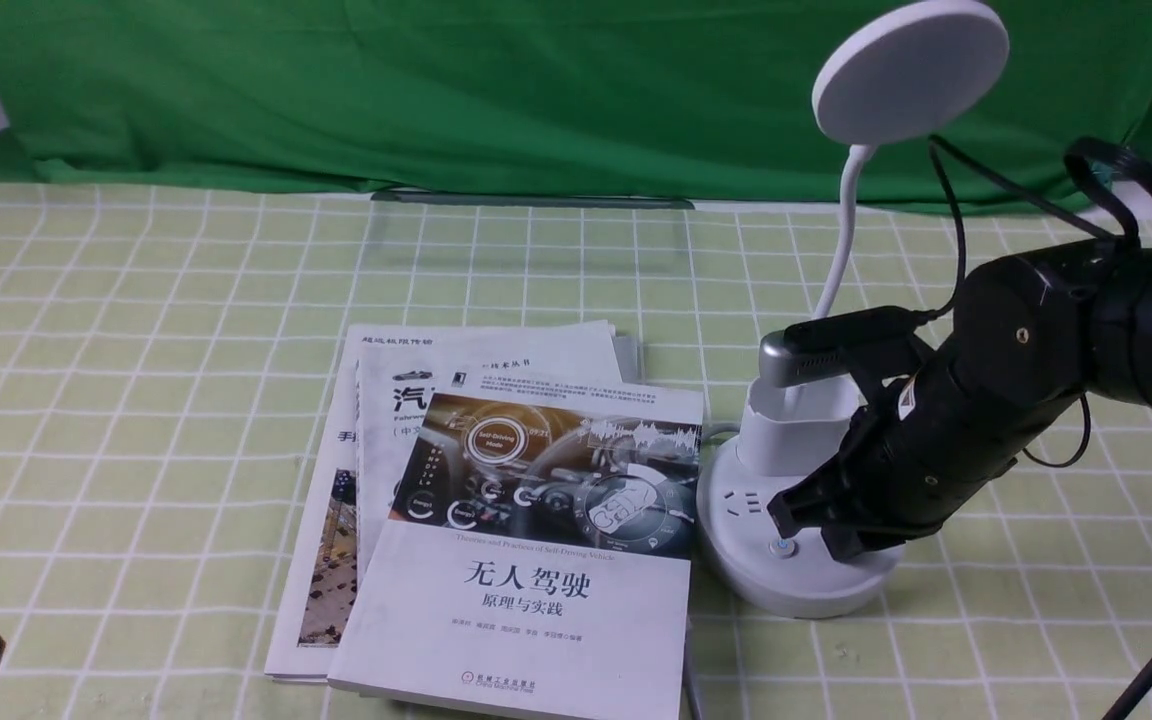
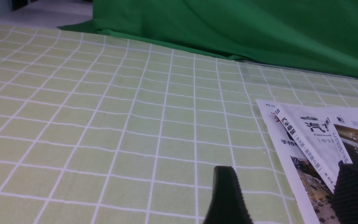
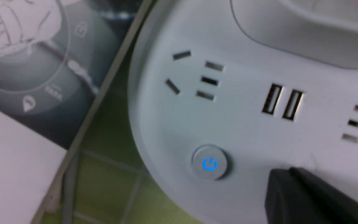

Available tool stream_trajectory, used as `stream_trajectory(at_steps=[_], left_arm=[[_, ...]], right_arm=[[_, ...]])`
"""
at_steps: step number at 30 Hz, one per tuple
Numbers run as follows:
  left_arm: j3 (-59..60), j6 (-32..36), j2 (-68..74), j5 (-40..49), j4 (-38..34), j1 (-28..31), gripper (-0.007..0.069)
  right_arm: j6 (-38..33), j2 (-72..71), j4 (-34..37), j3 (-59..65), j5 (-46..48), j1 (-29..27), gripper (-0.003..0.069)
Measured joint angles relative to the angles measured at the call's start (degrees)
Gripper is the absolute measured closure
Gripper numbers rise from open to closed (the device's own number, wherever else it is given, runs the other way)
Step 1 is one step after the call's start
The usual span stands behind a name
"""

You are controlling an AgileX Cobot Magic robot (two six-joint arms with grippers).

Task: Turn off the desk lamp on the green coffee tablecloth by hand.
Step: 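Press the power button on the lamp base to turn the lamp off with the right gripper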

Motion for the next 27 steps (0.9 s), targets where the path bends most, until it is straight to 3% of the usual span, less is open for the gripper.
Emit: stream_trajectory(at_steps=[8, 27], left_arm=[[0.0, 0.0, 0.0, 0.0, 0.0, 0.0, 0.0214], [0.0, 0.0, 0.0, 0.0, 0.0, 0.0, 0.0214]], right_arm=[[0.0, -4.8, -0.2, 0.2, -0.3, 0.0, 0.0606], [0.2, 0.2, -0.2, -0.1, -0.3, -1.1, 0.0606]])
